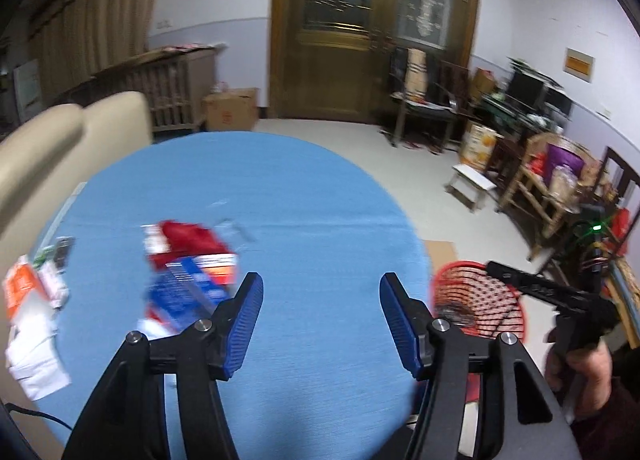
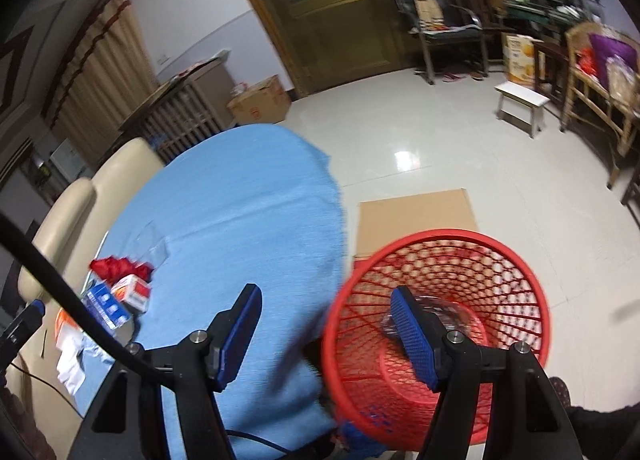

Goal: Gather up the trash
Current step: 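Move the right tool back to the table and grasp the blue-and-white box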

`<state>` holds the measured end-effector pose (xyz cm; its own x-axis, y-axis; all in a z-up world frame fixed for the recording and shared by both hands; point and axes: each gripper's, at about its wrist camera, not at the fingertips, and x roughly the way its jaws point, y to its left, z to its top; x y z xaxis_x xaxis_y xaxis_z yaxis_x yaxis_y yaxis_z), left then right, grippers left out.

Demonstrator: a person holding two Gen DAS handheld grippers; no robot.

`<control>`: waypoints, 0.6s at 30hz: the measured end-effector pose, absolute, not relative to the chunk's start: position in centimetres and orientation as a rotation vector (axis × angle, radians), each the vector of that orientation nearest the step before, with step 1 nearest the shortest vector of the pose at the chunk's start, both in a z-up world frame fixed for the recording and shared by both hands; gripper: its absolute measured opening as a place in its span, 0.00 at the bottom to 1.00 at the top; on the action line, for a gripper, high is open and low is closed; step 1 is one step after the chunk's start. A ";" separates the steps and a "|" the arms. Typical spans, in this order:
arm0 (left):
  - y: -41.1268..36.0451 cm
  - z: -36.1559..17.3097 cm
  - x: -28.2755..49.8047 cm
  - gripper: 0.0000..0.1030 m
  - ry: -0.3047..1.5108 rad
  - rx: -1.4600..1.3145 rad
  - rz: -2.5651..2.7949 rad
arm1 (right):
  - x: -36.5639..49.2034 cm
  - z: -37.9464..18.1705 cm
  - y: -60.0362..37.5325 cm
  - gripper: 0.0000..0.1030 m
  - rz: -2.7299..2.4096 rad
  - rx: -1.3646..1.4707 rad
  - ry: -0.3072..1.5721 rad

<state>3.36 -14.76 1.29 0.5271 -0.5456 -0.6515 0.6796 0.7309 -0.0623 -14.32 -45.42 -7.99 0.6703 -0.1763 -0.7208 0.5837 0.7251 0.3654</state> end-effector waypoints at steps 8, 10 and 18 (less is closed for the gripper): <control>-3.4 0.0 7.6 0.65 0.701 0.153 -0.486 | -9.1 -6.3 -39.3 0.69 -0.231 0.571 0.754; -1.3 -1.1 8.4 0.65 0.728 0.126 -0.449 | -7.3 -6.5 -37.3 0.69 -0.158 0.560 0.781; 1.3 -5.0 10.3 0.65 0.829 0.055 -0.417 | -0.1 -7.3 -29.6 0.69 0.124 0.556 0.871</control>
<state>10.35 1.26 -4.96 0.5997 -0.3382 -0.7253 0.3803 0.9179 -0.1135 -0.12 -29.60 -7.35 0.6471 0.3236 -0.6904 0.1182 0.8519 0.5102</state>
